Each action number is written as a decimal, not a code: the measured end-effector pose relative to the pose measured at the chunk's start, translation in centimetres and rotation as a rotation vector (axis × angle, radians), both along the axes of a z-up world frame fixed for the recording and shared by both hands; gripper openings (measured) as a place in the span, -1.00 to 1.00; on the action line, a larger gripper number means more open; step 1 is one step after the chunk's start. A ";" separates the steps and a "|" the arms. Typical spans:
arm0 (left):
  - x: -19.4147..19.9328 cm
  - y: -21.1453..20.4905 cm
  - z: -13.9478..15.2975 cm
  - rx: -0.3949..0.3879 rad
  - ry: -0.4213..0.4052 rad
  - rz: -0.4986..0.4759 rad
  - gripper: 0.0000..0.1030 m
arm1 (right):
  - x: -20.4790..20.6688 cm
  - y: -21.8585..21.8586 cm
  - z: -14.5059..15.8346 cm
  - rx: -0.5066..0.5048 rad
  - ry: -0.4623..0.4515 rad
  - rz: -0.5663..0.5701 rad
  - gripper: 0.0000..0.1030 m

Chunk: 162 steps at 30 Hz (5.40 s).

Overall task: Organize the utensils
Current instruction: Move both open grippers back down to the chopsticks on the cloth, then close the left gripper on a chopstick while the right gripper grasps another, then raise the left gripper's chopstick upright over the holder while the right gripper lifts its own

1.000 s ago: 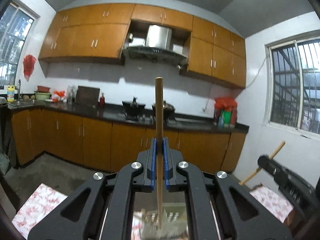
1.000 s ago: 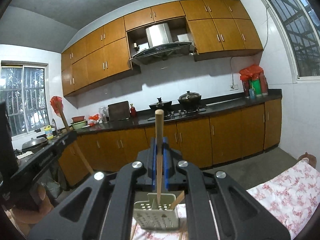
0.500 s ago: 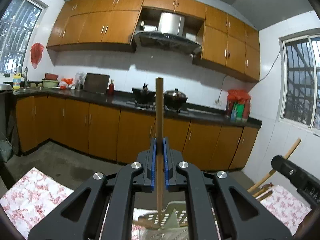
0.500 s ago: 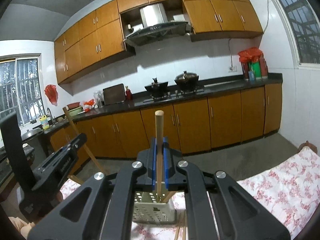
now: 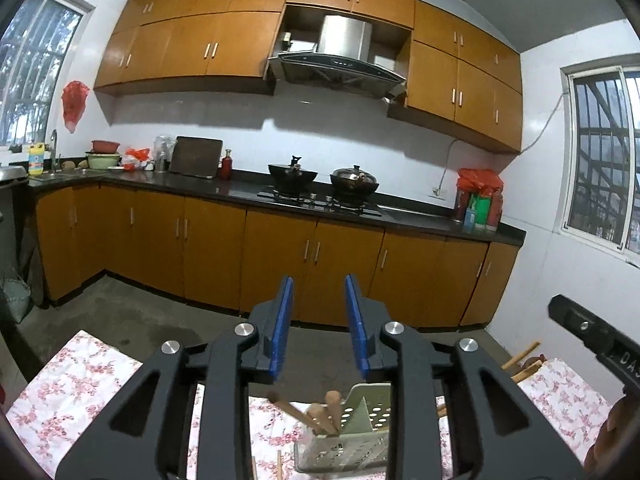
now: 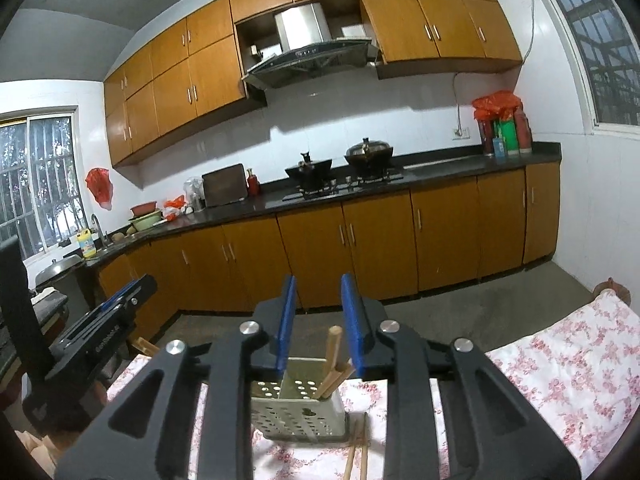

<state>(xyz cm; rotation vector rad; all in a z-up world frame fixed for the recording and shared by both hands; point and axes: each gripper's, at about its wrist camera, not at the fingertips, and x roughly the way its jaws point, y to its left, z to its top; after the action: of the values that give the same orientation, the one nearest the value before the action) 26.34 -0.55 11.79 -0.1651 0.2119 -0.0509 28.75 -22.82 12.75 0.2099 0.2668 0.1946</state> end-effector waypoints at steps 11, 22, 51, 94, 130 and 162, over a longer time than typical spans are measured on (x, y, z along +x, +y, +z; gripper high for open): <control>-5.6 3.5 0.5 0.019 0.041 0.054 -0.27 | -6.4 -3.9 -0.9 -0.025 0.000 -0.107 -0.24; -8.4 5.4 -9.9 0.099 0.360 0.087 -0.17 | -6.5 -4.9 -16.3 -0.036 0.478 -0.080 -0.59; -10.0 2.2 -19.8 0.064 0.648 -0.060 -0.37 | -7.6 -0.5 -23.0 -0.163 0.623 -0.022 -0.84; -6.4 3.7 -20.8 0.116 0.687 -0.024 -0.84 | -6.0 -2.2 -23.3 -0.157 0.613 -0.075 -0.83; -6.8 3.8 -20.9 0.089 0.672 -0.040 -0.84 | -5.7 -2.2 -23.6 -0.175 0.602 -0.078 -0.82; -7.9 4.4 -18.3 0.117 0.609 -0.038 -0.84 | -7.2 -3.4 -19.9 -0.146 0.498 -0.095 -0.83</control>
<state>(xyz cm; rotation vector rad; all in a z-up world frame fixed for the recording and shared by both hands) 18.42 3.83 -6.50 -0.0554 0.8240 -0.0241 21.60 -26.26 -7.10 0.1226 0.7619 0.0246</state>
